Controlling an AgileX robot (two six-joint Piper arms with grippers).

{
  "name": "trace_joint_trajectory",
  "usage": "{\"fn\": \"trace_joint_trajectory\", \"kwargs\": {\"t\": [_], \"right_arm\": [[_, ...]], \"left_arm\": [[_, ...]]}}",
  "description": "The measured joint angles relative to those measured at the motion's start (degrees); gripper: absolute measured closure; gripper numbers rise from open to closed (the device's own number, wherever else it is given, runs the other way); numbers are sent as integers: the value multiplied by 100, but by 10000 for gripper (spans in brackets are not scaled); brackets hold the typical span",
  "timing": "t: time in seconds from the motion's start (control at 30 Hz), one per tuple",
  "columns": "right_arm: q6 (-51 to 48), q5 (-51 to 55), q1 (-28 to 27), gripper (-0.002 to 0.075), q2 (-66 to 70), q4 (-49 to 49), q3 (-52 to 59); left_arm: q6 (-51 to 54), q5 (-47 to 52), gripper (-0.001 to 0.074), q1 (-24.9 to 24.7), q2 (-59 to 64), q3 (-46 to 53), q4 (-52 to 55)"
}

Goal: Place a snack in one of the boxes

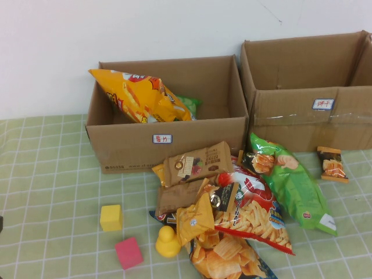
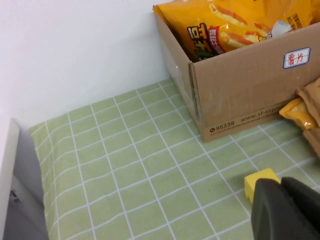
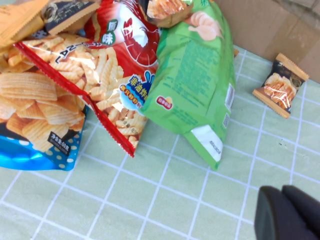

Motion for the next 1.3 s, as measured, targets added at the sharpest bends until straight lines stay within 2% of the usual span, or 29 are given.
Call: {"fn": "trace_joint_trajectory", "kwargs": {"t": [0.6, 0.8, 0.9, 1.13, 1.3], "right_arm": [[0, 0, 0, 726, 0, 0, 0], [0, 0, 0, 726, 0, 0, 0], [0, 0, 0, 726, 0, 0, 0], [0, 0, 0, 726, 0, 0, 0], [0, 0, 0, 726, 0, 0, 0]], "left_arm": [[10, -12, 737, 0, 0, 0, -162], [10, -27, 737, 43, -334, 55, 729], [1, 6, 737, 190, -826, 283, 1063], [-179, 13, 737, 281, -1965, 1389, 1063], [-700, 99, 737, 281, -2450, 2005, 1063]]}}
